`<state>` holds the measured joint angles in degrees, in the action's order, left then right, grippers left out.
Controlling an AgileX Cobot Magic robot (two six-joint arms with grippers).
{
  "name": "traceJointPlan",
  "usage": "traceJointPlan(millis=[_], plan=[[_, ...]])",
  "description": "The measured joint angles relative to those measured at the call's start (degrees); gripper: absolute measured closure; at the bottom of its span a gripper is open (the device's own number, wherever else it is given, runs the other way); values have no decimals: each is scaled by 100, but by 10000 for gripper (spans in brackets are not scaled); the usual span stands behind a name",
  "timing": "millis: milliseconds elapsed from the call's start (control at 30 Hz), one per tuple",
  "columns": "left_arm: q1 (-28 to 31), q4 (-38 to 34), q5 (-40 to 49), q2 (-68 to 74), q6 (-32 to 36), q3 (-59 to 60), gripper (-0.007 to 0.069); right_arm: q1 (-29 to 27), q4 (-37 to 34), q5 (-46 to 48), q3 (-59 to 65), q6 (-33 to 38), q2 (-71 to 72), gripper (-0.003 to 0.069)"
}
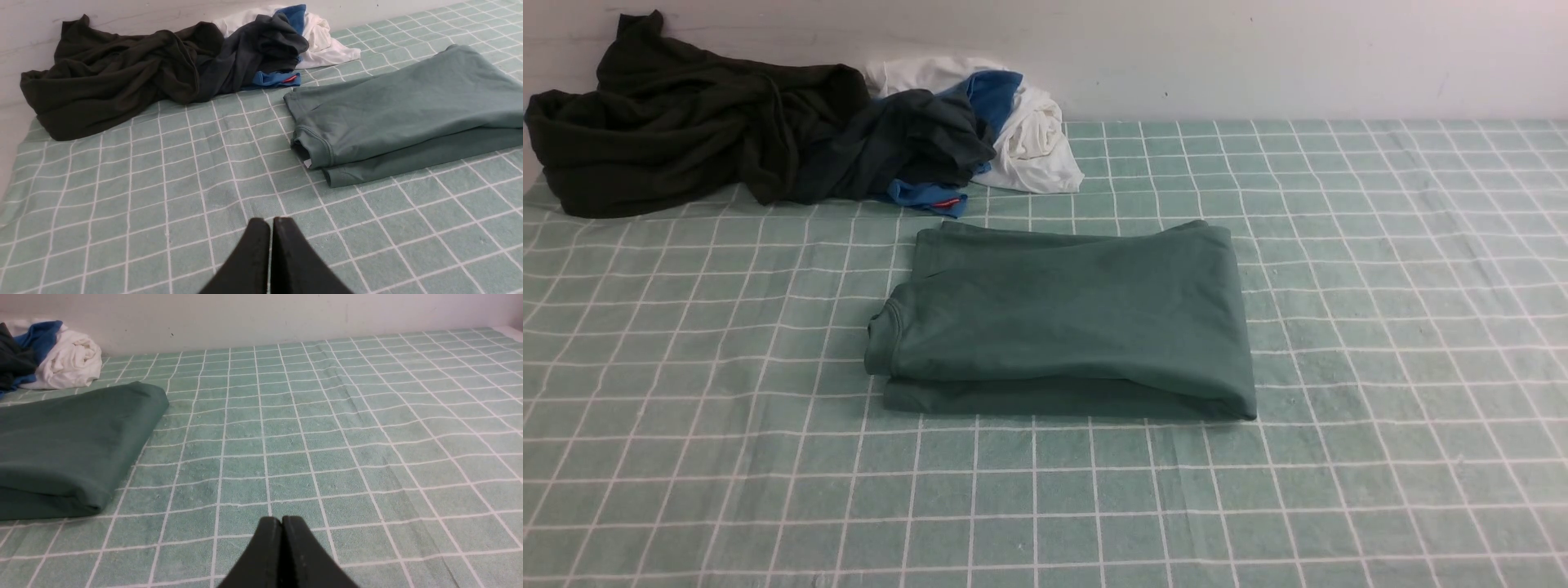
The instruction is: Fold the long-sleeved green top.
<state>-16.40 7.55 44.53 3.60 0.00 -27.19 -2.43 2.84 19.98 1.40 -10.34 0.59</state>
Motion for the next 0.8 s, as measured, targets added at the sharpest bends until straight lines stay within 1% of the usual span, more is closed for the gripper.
traceJointPlan(millis=[533,700,767,800], plan=[[0,55,-117,-24,0,80,627,0,2,6,0,1,0,673],[94,83,-699,-232,0,480,627,0,2,12,0,1,0,673],[482,-134,-1385,-385,89,962,627,0,7,17,0,1,0,673],[647,-230,-1523,-412,188,1109,627,0,7,17,0,1,0,673]])
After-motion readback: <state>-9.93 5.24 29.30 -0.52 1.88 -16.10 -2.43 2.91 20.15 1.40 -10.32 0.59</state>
